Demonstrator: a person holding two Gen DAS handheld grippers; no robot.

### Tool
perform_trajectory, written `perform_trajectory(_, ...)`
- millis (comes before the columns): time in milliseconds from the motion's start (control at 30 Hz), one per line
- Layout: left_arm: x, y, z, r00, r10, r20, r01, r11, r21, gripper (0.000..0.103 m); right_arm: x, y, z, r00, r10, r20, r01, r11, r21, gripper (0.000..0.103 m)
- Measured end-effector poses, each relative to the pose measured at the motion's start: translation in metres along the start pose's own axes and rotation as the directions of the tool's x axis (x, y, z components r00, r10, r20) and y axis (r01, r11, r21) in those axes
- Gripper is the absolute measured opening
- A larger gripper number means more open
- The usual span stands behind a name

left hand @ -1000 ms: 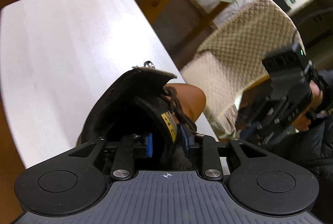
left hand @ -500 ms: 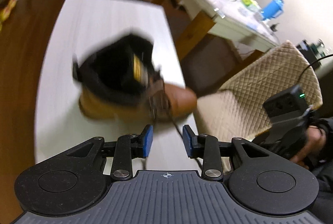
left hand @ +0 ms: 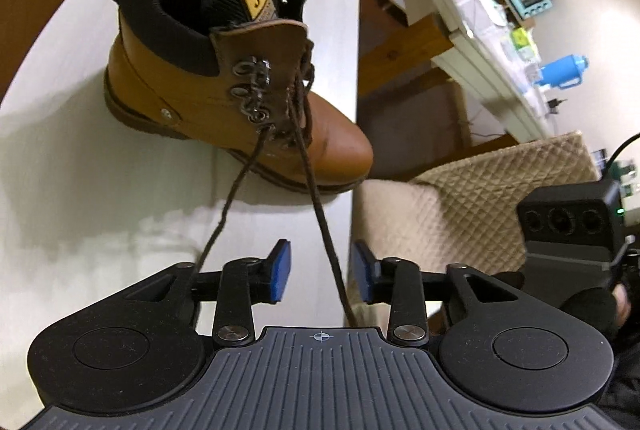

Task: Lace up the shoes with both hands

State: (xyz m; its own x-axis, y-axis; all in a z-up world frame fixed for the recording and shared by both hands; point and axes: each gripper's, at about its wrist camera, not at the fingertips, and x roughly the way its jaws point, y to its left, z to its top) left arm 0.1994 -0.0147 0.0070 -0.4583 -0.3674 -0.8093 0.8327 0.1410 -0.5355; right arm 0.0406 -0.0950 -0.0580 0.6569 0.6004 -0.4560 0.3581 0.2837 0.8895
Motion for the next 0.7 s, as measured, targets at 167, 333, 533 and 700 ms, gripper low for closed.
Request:
perform_trajectory(167,-0.02,-0.02,-0.027,0.998,0.058,0.019,-0.059,0.997,0.04,0.002,-0.003,-0.001,0.001,0.998,0.007,-0.065,-0.01,0.999,-0.04,0.006)
perform_trajectory(333,-0.029,-0.021,-0.065,0.989,0.143,-0.043,-0.141,0.989,0.044,0.002,-0.015,-0.006,0.007,0.999,-0.004,-0.032,0.003,0.999,-0.035,0.012)
perform_trajectory(533,-0.009,-0.006,-0.102,0.963,0.232,-0.134,-0.23,0.973,0.029,0.002,-0.039,-0.017,0.013,0.998,-0.051,0.036,0.052,0.999,-0.006,0.014)
perform_trajectory(700,0.009,-0.011,-0.111,0.968,0.21,-0.134,-0.21,0.978,0.015,0.002,-0.045,-0.02,0.016,0.995,-0.082,0.05,0.082,0.997,-0.006,0.014)
